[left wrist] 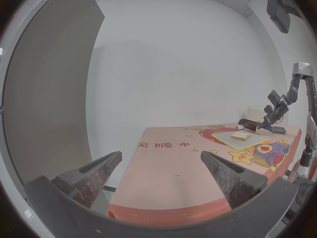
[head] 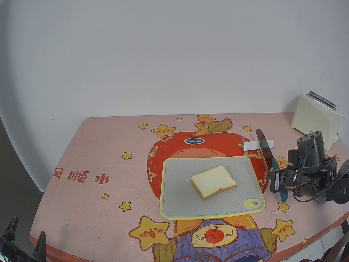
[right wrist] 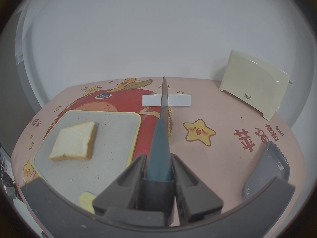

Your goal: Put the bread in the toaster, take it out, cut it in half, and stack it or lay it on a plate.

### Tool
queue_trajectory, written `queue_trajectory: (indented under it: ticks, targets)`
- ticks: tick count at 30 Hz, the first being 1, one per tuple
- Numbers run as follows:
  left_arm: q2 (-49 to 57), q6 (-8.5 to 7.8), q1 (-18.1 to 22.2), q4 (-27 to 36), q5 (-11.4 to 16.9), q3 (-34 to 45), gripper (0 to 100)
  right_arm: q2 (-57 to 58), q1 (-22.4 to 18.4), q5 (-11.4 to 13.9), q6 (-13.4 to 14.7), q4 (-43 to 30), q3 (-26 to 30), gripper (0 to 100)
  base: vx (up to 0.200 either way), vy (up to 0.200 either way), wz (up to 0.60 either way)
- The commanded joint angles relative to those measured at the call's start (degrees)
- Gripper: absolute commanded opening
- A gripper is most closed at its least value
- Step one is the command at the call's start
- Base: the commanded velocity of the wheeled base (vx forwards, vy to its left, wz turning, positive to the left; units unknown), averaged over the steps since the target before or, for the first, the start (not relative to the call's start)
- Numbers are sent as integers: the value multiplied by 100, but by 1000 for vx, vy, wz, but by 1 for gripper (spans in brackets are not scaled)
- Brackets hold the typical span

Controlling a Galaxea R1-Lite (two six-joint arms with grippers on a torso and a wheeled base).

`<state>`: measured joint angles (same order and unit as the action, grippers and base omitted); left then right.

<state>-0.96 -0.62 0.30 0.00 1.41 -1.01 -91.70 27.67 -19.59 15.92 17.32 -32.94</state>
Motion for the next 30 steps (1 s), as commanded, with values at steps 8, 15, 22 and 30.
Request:
queue_trajectory:
  ticks: [8, 15, 22, 30]
  targets:
    - [70, 1, 5, 0, -1, 101, 100, 91, -34, -1, -10, 8, -11, 0, 0, 0, 0]
    - [70, 1, 5, 0, -1, 101, 100, 258, -104, 8, -19, 8, -46, 0, 0, 0, 0]
    - [70, 1, 5, 0, -1, 101, 100, 372, -218, 8, -28, 8, -143, 0, 0, 0, 0]
    - [70, 1, 5, 0, -1, 101, 100, 504, -245, 61, -168, 17, -187, 0, 0, 0, 0]
